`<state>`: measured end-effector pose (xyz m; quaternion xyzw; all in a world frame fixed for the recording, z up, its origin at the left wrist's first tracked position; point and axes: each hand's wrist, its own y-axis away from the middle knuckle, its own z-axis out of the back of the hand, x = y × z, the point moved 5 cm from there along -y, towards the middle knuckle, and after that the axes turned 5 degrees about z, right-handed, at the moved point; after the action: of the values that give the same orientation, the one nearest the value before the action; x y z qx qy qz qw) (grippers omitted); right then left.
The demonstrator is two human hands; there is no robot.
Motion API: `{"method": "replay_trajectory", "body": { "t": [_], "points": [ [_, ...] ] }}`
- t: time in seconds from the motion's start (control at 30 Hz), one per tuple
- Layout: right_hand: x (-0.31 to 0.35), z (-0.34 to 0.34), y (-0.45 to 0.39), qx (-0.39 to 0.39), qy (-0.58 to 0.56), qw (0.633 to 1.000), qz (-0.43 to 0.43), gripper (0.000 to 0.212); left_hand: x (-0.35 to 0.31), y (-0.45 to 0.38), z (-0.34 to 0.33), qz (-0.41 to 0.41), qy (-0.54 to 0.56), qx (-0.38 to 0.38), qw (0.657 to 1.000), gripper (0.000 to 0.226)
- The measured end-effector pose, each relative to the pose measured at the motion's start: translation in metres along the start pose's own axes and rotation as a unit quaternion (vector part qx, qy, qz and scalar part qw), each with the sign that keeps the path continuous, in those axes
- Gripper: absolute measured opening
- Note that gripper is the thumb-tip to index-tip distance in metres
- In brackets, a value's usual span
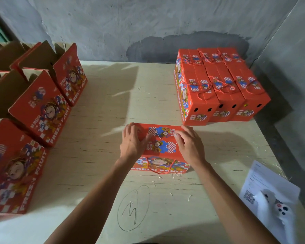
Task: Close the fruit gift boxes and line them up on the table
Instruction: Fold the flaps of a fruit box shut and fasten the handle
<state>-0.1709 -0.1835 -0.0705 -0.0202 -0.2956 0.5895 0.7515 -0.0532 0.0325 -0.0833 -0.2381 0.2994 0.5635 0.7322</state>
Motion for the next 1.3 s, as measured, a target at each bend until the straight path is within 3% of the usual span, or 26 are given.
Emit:
{"method": "replay_trajectory", "body": {
  "t": [0.1,0.17,0.23,0.3,0.4,0.5,0.67,0.97,1.17,1.3],
  "points": [
    [-0.005,-0.001,0.004,0.031,-0.023,0.994,-0.101,0.049,0.018,0.0,0.002,0.166,0.085,0.034,0.982,0.108],
    [-0.011,-0.001,0.011,0.025,-0.083,0.976,-0.197,0.074,0.021,0.001,0.001,0.189,0.089,0.061,0.976,0.106],
    [-0.018,-0.004,0.019,0.014,-0.174,0.931,-0.322,0.094,0.021,0.001,0.0,0.182,0.082,0.044,0.979,0.091],
    [-0.024,-0.008,0.022,0.014,-0.216,0.902,-0.375,0.089,0.022,0.001,-0.001,0.188,0.084,0.024,0.978,0.085],
    [-0.025,-0.011,0.021,0.006,-0.183,0.913,-0.364,0.069,0.025,0.001,-0.001,0.216,0.084,0.005,0.973,0.081],
    [-0.021,-0.011,0.019,0.003,-0.112,0.931,-0.347,0.073,0.029,-0.001,-0.001,0.235,0.087,-0.006,0.968,0.082],
    [-0.023,-0.011,0.022,0.002,-0.092,0.935,-0.342,0.07,0.03,0.0,-0.003,0.235,0.097,0.001,0.967,0.085],
    [-0.023,-0.007,0.024,0.076,-0.086,0.947,-0.3,0.062,0.021,0.004,0.004,0.19,0.055,0.046,0.979,0.116],
    [-0.021,-0.006,0.022,0.07,-0.085,0.947,-0.303,0.064,0.014,0.005,0.007,0.181,0.034,0.038,0.982,0.098],
    [-0.019,-0.006,0.023,0.054,-0.103,0.946,-0.303,0.065,0.015,0.007,0.006,0.185,0.03,0.026,0.982,0.099]
  ]
}}
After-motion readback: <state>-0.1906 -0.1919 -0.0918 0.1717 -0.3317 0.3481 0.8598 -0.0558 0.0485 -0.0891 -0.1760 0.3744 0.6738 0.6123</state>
